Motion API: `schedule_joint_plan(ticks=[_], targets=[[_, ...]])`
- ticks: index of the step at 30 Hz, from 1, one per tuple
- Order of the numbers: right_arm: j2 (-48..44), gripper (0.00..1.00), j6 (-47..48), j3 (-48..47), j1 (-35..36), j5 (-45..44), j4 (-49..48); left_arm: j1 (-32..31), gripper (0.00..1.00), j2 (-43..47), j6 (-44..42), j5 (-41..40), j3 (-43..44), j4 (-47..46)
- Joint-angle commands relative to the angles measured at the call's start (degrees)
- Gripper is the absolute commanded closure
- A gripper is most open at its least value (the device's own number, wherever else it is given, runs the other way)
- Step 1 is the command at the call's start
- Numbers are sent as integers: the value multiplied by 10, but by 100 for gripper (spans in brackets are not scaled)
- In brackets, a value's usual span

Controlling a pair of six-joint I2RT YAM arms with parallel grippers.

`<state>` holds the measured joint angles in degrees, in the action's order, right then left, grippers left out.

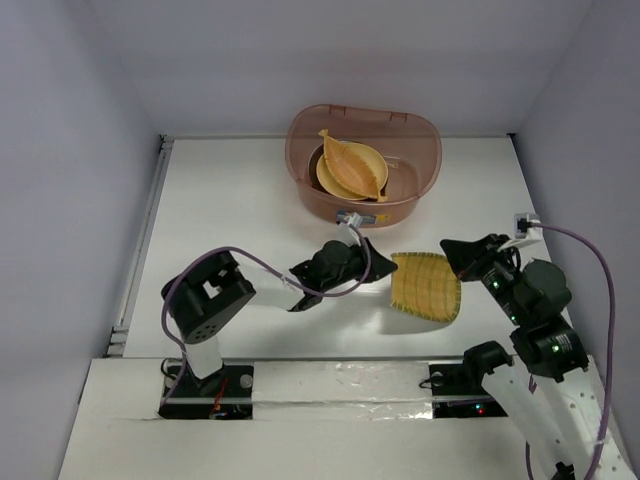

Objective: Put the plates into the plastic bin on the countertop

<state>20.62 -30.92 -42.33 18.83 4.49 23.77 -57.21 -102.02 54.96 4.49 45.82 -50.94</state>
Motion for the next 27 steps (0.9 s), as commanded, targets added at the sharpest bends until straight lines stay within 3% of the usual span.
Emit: schedule_joint_plan(ticks=[1, 5, 6, 10, 20, 23, 27], targets=[[12, 84, -4, 37, 0, -27, -35, 15, 100, 63, 7, -1, -39, -66], [21, 69, -33, 79, 0, -42, -49, 28, 100, 119, 9, -11, -97, -67], [26, 55, -50, 86, 0, -42, -57, 28, 100, 143, 3, -20, -112, -61], [67, 31, -95, 139, 0, -67, -100, 28, 100, 183, -8, -39, -148, -20], [152, 19, -192, 264, 0, -73, -225, 39, 100, 186, -11, -54, -202, 23], [141, 14, -216, 267, 0, -100, -213, 39, 100, 175, -11, -55, -208, 22], [126, 0, -237, 273, 0, -118, -200, 39, 100, 148, -13, -53, -209, 35]])
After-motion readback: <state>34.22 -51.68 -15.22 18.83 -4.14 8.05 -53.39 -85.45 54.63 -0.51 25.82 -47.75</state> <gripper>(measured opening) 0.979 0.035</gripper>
